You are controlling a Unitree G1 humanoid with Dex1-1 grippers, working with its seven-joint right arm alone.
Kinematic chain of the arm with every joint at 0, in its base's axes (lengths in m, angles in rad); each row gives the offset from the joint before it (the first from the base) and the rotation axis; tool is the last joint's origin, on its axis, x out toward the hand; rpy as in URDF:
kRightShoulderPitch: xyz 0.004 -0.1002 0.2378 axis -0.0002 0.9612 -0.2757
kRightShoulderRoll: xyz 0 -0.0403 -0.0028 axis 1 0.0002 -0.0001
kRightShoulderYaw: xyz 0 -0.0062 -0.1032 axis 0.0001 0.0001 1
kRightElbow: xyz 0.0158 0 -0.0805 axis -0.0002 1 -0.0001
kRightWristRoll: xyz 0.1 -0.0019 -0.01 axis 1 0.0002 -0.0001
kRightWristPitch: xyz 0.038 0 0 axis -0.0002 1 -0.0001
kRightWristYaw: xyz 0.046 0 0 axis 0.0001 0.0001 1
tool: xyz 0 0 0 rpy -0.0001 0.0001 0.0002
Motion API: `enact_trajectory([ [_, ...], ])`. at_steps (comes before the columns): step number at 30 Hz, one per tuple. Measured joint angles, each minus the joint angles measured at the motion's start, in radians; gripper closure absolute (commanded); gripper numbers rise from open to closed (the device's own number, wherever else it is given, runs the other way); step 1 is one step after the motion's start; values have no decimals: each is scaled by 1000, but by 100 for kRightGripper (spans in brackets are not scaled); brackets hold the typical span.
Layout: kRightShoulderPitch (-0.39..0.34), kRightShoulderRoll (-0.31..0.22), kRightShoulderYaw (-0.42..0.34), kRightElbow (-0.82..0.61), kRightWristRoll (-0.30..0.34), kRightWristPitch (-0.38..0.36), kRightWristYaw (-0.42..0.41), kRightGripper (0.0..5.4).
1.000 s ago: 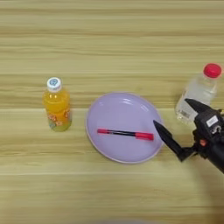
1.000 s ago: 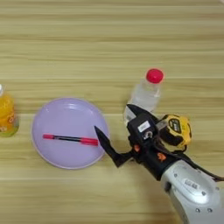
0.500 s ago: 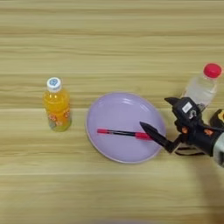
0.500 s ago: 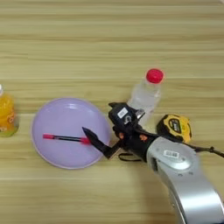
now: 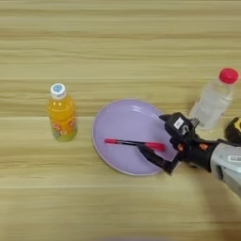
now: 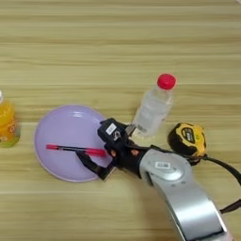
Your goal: Move the objects on the table
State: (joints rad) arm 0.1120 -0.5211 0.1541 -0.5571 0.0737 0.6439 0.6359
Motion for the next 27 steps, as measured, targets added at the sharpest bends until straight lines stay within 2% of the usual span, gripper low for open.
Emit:
enact_trajectory([
  [16,-35,14,61,94,-53,-1,1,4],
  [27,-46,15,95,126,-92,-29,2,4],
])
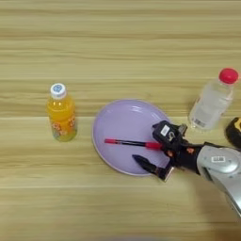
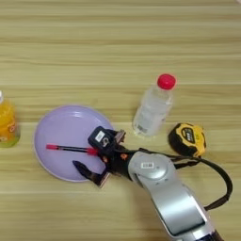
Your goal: Move the objects on the table
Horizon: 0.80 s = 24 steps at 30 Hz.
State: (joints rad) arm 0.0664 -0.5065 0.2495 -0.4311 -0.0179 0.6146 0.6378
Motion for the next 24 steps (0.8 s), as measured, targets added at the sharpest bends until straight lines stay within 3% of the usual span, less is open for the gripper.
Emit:
enact_trajectory([
  [8,-10,0,17,22,-30,-56,-2,4],
  [14,-11,7,17,29,-24,-52,2,72],
  [24,-23,18,1,32,21,32,7,172],
])
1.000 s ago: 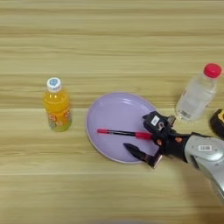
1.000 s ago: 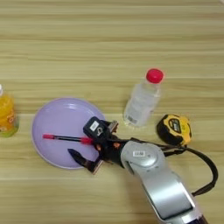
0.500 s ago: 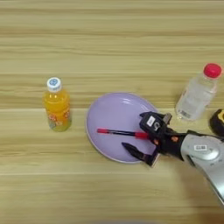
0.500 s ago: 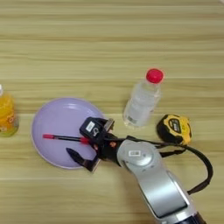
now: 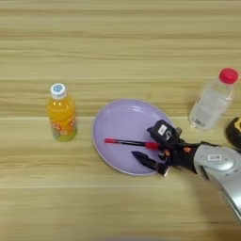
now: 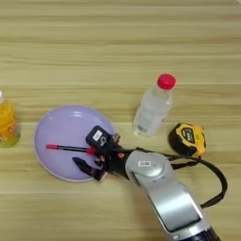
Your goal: Move the objects on the table
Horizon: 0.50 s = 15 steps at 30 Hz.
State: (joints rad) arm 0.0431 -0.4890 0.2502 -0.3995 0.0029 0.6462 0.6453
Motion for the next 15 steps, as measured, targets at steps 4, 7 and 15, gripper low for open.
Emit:
enact_trajectory([
  [4,-6,0,-3,1,8,21,1,206],
  [7,-12,0,-16,5,22,43,1,239],
  [15,-20,0,-23,11,25,58,-1,321],
])
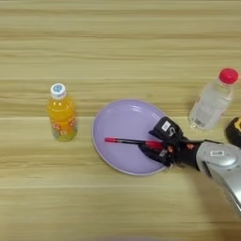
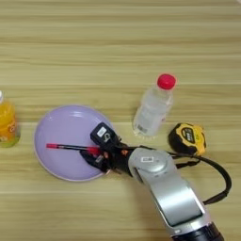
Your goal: Move the objects on the table
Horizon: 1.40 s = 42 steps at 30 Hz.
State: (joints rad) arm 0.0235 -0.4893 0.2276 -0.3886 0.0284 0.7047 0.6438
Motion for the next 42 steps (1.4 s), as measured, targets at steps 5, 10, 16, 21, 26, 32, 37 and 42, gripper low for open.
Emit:
enact_trajectory([
  [5,0,0,0,-1,2,3,0,381],
  [10,3,-1,1,-5,2,5,0,440],
  [16,3,-1,1,-4,3,6,-2,482],
  [21,3,-1,1,-4,4,6,-2,484],
  [26,5,-1,0,-6,5,7,-5,485],
  [32,14,10,-8,-11,12,10,-20,485],
  [37,22,32,-25,-20,17,27,-39,485],
  [42,24,48,-45,-31,29,51,-53,485],
])
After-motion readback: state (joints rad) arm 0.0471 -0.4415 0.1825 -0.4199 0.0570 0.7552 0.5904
